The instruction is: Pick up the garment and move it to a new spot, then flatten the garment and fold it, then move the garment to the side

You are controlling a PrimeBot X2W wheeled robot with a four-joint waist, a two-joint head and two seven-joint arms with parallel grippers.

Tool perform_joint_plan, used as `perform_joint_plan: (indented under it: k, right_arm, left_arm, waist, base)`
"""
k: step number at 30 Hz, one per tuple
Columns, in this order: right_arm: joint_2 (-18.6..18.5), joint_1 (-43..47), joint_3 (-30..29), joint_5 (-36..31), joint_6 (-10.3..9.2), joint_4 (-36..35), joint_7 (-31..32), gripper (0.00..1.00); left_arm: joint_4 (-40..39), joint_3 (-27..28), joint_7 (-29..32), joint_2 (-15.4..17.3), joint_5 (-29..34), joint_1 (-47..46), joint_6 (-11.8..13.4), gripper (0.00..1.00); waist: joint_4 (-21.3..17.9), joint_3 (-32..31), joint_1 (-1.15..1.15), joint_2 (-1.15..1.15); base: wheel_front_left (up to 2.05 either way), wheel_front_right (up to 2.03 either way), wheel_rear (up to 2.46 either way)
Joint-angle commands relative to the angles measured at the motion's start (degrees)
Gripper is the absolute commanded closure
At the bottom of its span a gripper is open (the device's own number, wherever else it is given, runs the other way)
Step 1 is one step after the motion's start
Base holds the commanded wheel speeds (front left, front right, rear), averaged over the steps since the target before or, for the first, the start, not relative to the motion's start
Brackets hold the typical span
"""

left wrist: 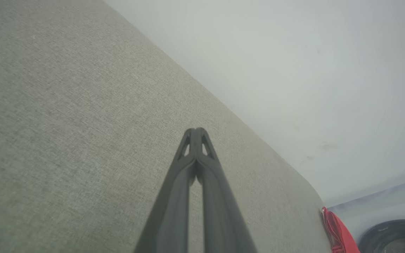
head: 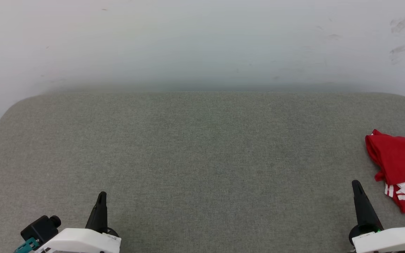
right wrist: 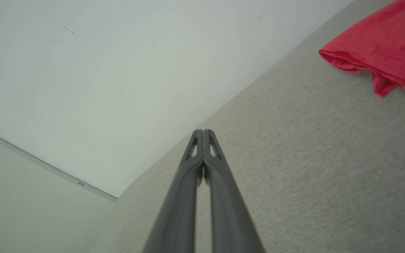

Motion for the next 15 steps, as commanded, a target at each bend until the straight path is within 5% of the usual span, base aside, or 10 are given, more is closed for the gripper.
perform_joint_plan:
  k: [1, 15]
  right_arm:
    - [-0.32, -1.43, -0.14, 1.46, -0.01, -0.19, 0.28, 1.00]
    - [-0.14, -3.39, -0.46, 11.02, -0.02, 1.57, 2.46, 1.00]
  left_arm:
    - [-0.36, 0.39, 0.32, 0.09, -1.47, -1.32, -0.41, 1.00]
    - [0.84, 1.61, 2.74, -0.38, -11.62, -3.07, -1.84, 1.00]
  waist:
    - [-0.01, 0.01, 0.00, 0.00]
    - [-0.20, 0.26, 0.00, 0.00]
  base:
    - [0.00, 0.00, 0.00]
    - [0.00, 0.00, 0.00]
